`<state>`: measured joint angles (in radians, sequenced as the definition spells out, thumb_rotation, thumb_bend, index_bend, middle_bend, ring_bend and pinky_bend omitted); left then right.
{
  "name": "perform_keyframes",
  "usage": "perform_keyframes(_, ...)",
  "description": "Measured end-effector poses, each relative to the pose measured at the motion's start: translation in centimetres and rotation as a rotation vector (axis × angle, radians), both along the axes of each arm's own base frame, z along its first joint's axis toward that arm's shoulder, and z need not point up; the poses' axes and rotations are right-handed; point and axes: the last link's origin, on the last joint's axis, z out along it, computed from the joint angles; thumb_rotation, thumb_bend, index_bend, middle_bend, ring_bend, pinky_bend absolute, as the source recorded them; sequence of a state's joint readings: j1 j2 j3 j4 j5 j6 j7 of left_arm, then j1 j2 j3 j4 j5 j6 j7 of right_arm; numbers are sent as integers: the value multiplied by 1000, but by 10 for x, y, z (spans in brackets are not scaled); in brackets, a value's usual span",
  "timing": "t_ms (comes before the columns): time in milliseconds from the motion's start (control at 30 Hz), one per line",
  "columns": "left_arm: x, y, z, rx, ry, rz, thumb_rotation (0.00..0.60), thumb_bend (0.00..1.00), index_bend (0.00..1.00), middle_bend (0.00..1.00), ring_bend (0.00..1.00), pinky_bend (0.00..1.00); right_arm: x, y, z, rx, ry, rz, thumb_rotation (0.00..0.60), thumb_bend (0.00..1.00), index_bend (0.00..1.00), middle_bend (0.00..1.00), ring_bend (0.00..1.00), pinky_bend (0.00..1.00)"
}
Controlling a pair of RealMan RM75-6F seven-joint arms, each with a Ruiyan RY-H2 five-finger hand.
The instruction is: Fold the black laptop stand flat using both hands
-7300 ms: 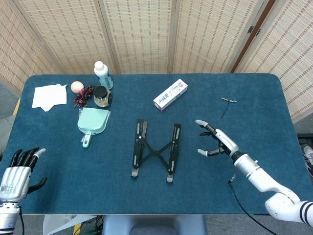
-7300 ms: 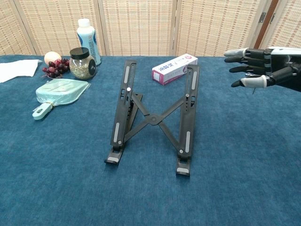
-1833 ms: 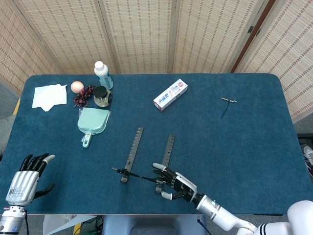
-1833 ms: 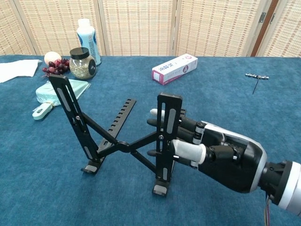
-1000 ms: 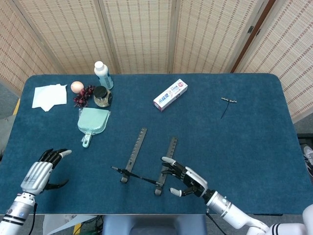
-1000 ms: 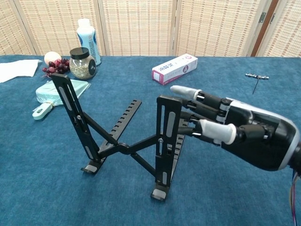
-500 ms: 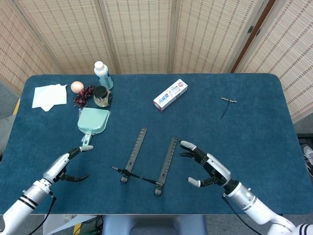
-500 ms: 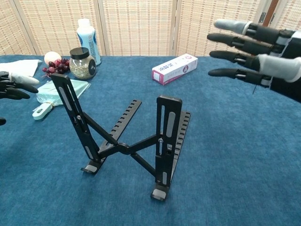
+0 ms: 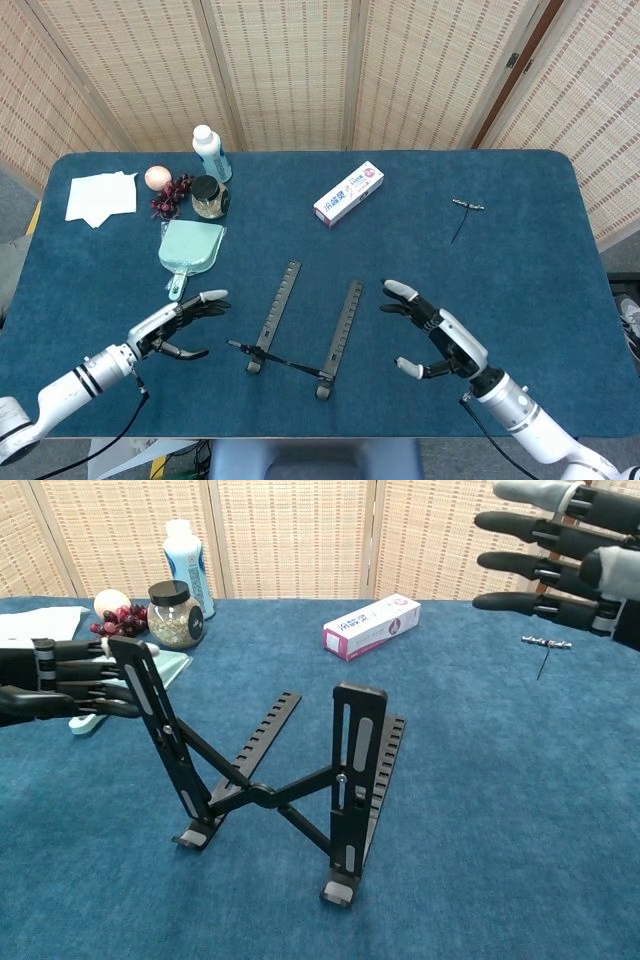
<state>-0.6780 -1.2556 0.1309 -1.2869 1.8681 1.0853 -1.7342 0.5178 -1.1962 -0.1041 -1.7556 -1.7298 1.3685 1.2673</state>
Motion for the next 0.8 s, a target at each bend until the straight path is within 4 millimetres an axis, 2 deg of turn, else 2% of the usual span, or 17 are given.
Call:
perform_keyframes(333, 14, 14, -20, -174, -71, -16, 600, 199, 74, 176, 159, 185, -6, 0, -1, 1, 2, -23, 600, 199, 0, 19, 0, 138)
perform_keyframes(600, 30, 21, -31, -277, -112, -7, 600, 199, 62, 176, 158, 190, -11, 2, -2, 2, 0, -41, 600, 199, 0, 19, 0, 138)
perform_keyframes(800, 34, 20, -40, -327, -106, 10, 600, 199, 44, 176, 156, 200, -15, 3, -2, 2, 1, -54, 600, 199, 0, 19, 0, 138)
